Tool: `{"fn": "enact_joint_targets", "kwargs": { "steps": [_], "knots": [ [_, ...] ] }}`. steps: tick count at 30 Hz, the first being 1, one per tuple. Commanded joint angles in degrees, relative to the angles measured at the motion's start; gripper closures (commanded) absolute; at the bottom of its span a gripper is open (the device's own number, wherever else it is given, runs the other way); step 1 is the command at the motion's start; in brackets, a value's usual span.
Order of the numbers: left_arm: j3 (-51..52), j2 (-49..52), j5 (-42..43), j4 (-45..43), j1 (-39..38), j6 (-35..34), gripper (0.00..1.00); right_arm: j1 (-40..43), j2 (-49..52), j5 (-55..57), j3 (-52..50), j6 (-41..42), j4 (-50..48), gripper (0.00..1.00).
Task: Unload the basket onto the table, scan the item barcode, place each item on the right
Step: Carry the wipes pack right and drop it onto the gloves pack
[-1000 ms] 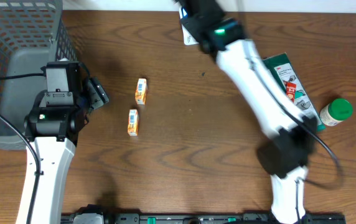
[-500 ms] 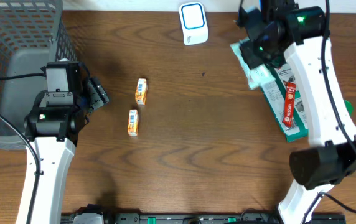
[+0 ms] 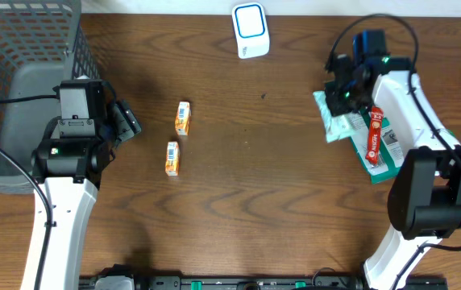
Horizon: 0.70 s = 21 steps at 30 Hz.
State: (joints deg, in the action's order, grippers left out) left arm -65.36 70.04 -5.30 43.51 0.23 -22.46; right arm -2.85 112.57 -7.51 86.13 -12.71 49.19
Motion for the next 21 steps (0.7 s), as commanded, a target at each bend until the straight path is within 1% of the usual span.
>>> {"fn": "enact_joint_targets", "kwargs": {
  "steps": [1, 4, 5, 7, 17, 20, 21],
  "knots": [
    [0.0, 0.07, -0.76, 0.2, 0.24, 0.35, 0.18, -0.17, -0.15, 5.09, -4.28, 0.46, -2.6, 0.99],
    [0.0, 0.07, -0.76, 0.2, 0.24, 0.35, 0.18, -0.17, -0.15, 15.13, -5.9, 0.57, -3.23, 0.99],
    [0.0, 0.07, -0.76, 0.2, 0.24, 0.35, 0.18, -0.13, -0.15, 21.18, -5.97, 2.43, -2.91, 0.99],
    [0.0, 0.07, -0.76, 0.2, 0.24, 0.35, 0.18, -0.02, -0.15, 26.21, -5.97, 3.98, -2.84, 0.99],
    [0.0, 0.07, -0.76, 0.2, 0.24, 0.35, 0.17, 0.13, -0.15, 24.22, -5.95, 3.89, -2.69, 0.99],
    [0.0, 0.07, -0.76, 0.2, 0.24, 0.35, 0.17, 0.24, -0.15, 26.99, -5.95, 3.89, -2.67, 0.99],
    [0.0, 0.07, -0.76, 0.2, 0.24, 0.35, 0.18, 0.24, -0.15, 27.69, -5.95, 3.89, -2.67, 0.97]
  ]
}}
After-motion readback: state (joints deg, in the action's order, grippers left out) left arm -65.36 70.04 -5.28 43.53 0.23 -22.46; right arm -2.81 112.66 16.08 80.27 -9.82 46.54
